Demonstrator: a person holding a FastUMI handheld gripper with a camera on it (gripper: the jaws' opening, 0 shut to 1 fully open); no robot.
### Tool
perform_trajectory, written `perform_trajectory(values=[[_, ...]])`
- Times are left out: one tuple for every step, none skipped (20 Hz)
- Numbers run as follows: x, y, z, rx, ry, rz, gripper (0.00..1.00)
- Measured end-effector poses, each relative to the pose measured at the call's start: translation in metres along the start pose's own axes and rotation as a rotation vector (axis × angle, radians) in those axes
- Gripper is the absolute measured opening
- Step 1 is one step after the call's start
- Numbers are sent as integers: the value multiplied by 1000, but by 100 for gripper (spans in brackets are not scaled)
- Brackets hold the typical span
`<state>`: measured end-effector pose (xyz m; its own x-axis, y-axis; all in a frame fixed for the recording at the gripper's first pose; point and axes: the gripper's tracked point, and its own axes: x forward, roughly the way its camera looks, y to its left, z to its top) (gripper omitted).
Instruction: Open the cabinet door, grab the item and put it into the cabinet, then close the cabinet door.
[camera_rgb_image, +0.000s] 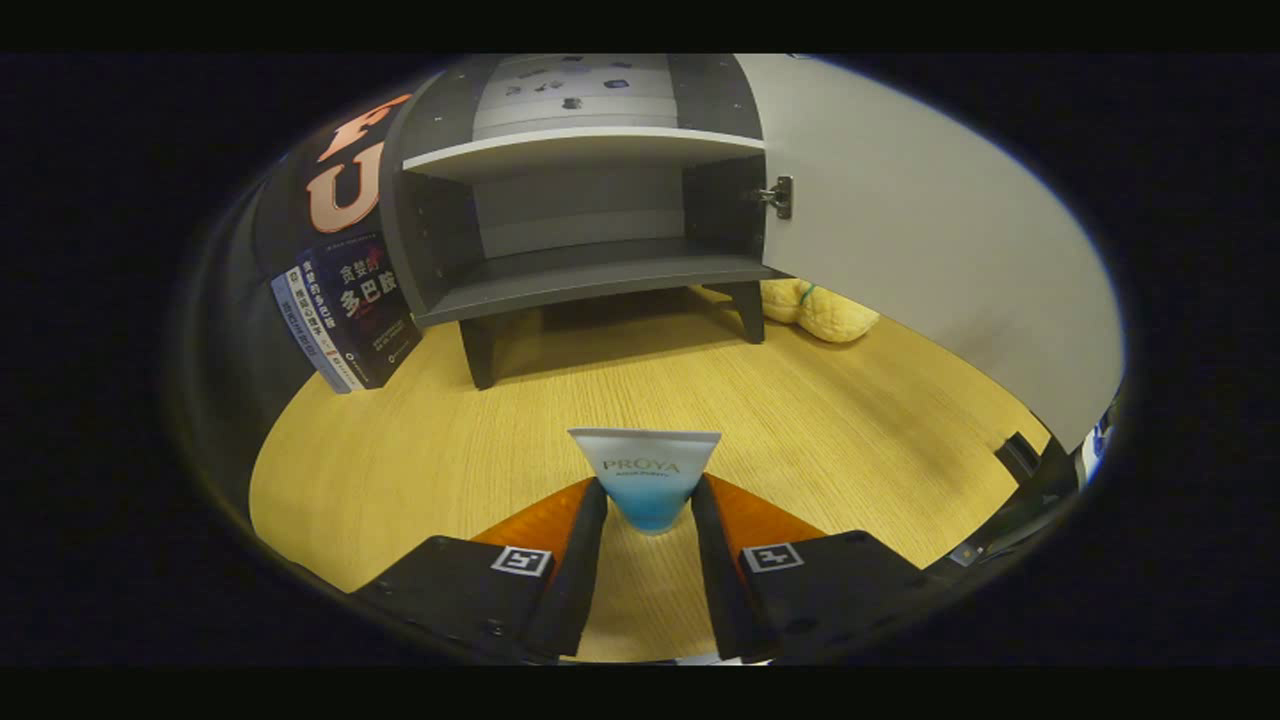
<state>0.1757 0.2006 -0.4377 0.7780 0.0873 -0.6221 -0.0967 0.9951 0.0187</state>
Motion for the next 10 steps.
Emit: perform_trajectory(values=[[-4,1,8,9,-6,2,56],[-10,0,17,13,-12,2,56],[-16,1,28,13,-20,2,56],[-21,3,39,11,-26,8,56],[-26,6,50,11,-30,21,56],[-31,9,61,10,-30,34,55],[-35,10,73,6,-32,44,55],[-39,11,85,-2,-34,49,55],[-44,11,98,-13,-37,54,55],[-50,12,111,-23,-40,60,55]])
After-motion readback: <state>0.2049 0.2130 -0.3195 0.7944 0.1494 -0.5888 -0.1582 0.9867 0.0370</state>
